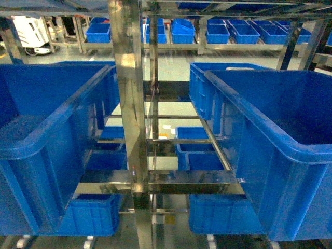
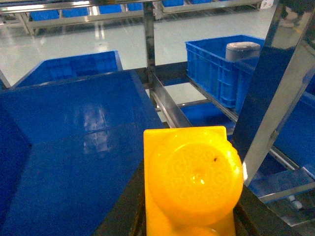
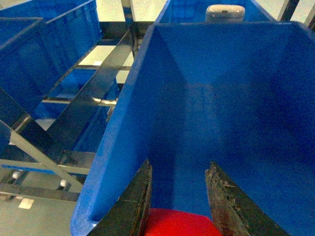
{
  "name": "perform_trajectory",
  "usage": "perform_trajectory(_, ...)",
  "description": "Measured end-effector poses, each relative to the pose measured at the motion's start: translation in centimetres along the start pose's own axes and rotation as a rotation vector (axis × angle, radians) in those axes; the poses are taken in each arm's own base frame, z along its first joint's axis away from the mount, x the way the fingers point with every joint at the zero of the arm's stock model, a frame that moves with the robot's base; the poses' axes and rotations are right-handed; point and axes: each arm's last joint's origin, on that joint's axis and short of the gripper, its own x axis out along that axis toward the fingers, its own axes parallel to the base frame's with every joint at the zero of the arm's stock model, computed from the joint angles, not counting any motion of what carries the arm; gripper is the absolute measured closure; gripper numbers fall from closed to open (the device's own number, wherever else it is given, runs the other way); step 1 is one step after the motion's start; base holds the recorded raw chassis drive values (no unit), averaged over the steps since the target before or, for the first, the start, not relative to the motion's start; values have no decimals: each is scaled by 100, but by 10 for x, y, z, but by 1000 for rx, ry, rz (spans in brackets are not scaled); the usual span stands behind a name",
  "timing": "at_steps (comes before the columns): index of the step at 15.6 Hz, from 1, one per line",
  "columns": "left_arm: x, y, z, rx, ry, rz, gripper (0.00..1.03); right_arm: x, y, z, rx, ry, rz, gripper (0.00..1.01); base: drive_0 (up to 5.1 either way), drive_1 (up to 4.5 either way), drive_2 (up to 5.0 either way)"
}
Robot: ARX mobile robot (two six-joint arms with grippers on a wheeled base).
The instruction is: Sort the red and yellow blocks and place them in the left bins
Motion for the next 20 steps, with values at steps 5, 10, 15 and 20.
perform_trajectory(5, 0, 0, 0, 0, 0, -1, 75, 6, -1, 0, 32, 39, 26, 73, -34, -34, -34)
perform_trajectory(10, 0, 0, 0, 0, 0, -1, 75, 20, -3, 3, 68, 62, 42, 73, -34, -34, -34)
perform_trajectory(15, 0, 0, 0, 0, 0, -1, 75, 51, -6, 4, 66, 89, 59, 73, -7, -7, -7)
perform_trajectory(20, 0, 0, 0, 0, 0, -1, 75, 109, -28, 10, -4, 161, 16, 73, 0, 0, 0)
